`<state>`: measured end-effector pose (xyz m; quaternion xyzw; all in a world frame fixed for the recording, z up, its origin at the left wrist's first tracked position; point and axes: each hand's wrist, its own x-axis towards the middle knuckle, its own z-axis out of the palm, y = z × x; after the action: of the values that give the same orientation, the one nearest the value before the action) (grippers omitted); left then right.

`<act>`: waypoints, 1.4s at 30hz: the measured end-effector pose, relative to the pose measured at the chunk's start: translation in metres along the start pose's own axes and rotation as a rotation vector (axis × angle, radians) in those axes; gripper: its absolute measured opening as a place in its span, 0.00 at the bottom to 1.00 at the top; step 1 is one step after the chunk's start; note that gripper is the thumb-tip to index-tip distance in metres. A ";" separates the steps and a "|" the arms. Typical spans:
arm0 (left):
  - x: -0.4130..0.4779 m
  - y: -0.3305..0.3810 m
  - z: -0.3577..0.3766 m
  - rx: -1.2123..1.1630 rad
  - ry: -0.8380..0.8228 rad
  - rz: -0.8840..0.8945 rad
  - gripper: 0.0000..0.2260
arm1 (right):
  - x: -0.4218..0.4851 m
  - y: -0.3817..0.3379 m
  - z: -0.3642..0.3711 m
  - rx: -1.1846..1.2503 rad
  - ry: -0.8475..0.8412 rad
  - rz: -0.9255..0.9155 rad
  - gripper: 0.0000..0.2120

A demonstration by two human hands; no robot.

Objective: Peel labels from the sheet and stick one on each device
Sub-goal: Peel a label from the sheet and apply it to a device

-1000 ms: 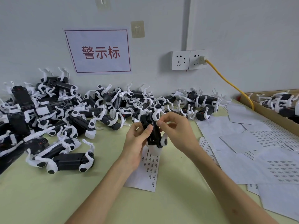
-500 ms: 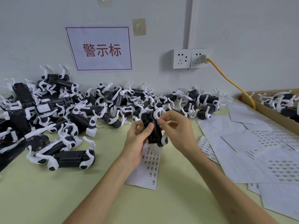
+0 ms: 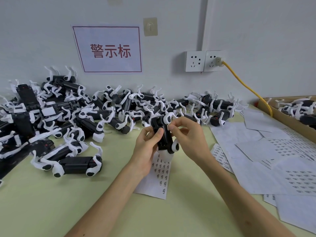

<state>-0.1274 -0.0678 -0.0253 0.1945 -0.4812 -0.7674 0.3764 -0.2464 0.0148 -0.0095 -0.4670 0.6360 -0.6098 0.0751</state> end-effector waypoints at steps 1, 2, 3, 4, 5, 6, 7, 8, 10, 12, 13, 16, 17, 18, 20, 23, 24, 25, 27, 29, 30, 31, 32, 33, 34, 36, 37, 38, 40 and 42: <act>0.000 0.000 0.000 0.002 0.000 0.003 0.16 | 0.000 0.000 0.000 -0.003 0.002 0.003 0.08; 0.000 0.000 0.000 0.005 0.000 0.004 0.17 | 0.000 0.000 0.000 -0.004 0.003 0.006 0.08; 0.001 0.000 0.001 0.007 0.001 0.006 0.17 | 0.000 0.000 0.000 -0.003 0.005 0.009 0.08; 0.001 0.000 0.000 0.007 0.002 0.007 0.16 | 0.000 -0.001 0.000 -0.002 0.006 0.011 0.08; 0.001 -0.001 0.000 0.005 0.004 0.008 0.17 | -0.001 -0.001 0.000 -0.002 0.007 0.012 0.08; 0.001 -0.001 0.000 0.001 0.006 0.010 0.19 | -0.001 -0.001 0.000 -0.005 0.009 0.012 0.08; 0.001 -0.001 0.000 0.000 0.006 0.010 0.20 | -0.001 -0.001 0.000 -0.008 0.013 0.012 0.07; 0.001 -0.002 0.000 -0.002 0.006 0.011 0.21 | -0.001 -0.001 0.000 -0.012 0.015 0.013 0.07; 0.002 -0.002 0.000 -0.002 0.003 0.014 0.21 | -0.001 -0.002 0.000 -0.021 0.019 0.013 0.08; 0.002 -0.002 -0.001 0.002 -0.004 0.024 0.22 | -0.001 -0.003 -0.001 -0.023 0.021 0.015 0.08; 0.002 -0.002 -0.001 0.005 -0.007 0.031 0.22 | -0.001 -0.003 -0.001 -0.022 0.022 0.018 0.08; 0.002 -0.004 -0.002 0.021 -0.016 0.045 0.22 | -0.001 -0.003 -0.001 -0.026 0.031 0.029 0.08; 0.002 -0.004 -0.002 0.025 -0.017 0.046 0.22 | -0.001 -0.003 -0.001 -0.024 0.032 0.032 0.08; 0.002 -0.005 -0.002 0.026 -0.018 0.042 0.22 | -0.001 -0.003 -0.001 -0.020 0.032 0.034 0.08; 0.002 -0.006 -0.003 0.037 -0.017 0.037 0.21 | -0.001 -0.003 -0.003 -0.006 0.029 0.037 0.08; 0.003 -0.006 -0.005 0.076 -0.020 0.039 0.21 | 0.000 -0.002 -0.004 0.033 0.005 0.051 0.07; 0.003 -0.006 -0.005 0.086 -0.024 0.046 0.22 | 0.001 -0.002 -0.005 0.064 -0.008 0.075 0.07; 0.003 -0.006 -0.006 0.091 -0.028 0.055 0.23 | 0.002 -0.002 -0.006 0.113 -0.021 0.121 0.07; 0.002 -0.005 -0.006 0.089 -0.047 0.062 0.24 | 0.005 -0.001 -0.012 0.234 -0.051 0.255 0.13; 0.001 -0.005 -0.006 0.087 -0.088 0.053 0.23 | 0.008 0.000 -0.019 0.337 -0.146 0.369 0.16; 0.001 -0.005 -0.005 0.082 -0.116 0.041 0.20 | 0.008 0.000 -0.021 0.396 -0.211 0.399 0.16; 0.001 -0.005 -0.004 0.066 -0.143 0.024 0.18 | 0.008 0.001 -0.022 0.459 -0.268 0.408 0.15; 0.000 -0.005 -0.003 0.044 -0.155 0.003 0.17 | 0.008 0.002 -0.020 0.509 -0.306 0.402 0.15; 0.000 -0.004 -0.002 0.023 -0.152 -0.017 0.19 | 0.007 0.002 -0.018 0.531 -0.319 0.385 0.14; -0.001 -0.004 -0.001 0.005 -0.142 -0.036 0.23 | 0.007 0.001 -0.014 0.529 -0.314 0.360 0.14; -0.002 -0.003 -0.001 0.000 -0.137 -0.060 0.28 | 0.005 0.001 -0.009 0.493 -0.293 0.306 0.13; -0.002 -0.002 -0.002 0.019 -0.145 -0.061 0.28 | 0.005 0.001 -0.008 0.473 -0.290 0.286 0.13; -0.002 -0.001 -0.003 0.042 -0.162 -0.062 0.28 | 0.004 0.001 -0.008 0.458 -0.298 0.273 0.13; -0.003 0.001 -0.004 0.069 -0.199 -0.076 0.28 | 0.005 0.001 -0.012 0.468 -0.345 0.275 0.15; -0.005 0.002 -0.005 0.058 -0.231 -0.097 0.31 | 0.005 0.001 -0.016 0.526 -0.408 0.309 0.15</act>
<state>-0.1206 -0.0674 -0.0258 0.1387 -0.5336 -0.7877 0.2748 -0.2601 0.0227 -0.0044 -0.4422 0.4926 -0.6281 0.4090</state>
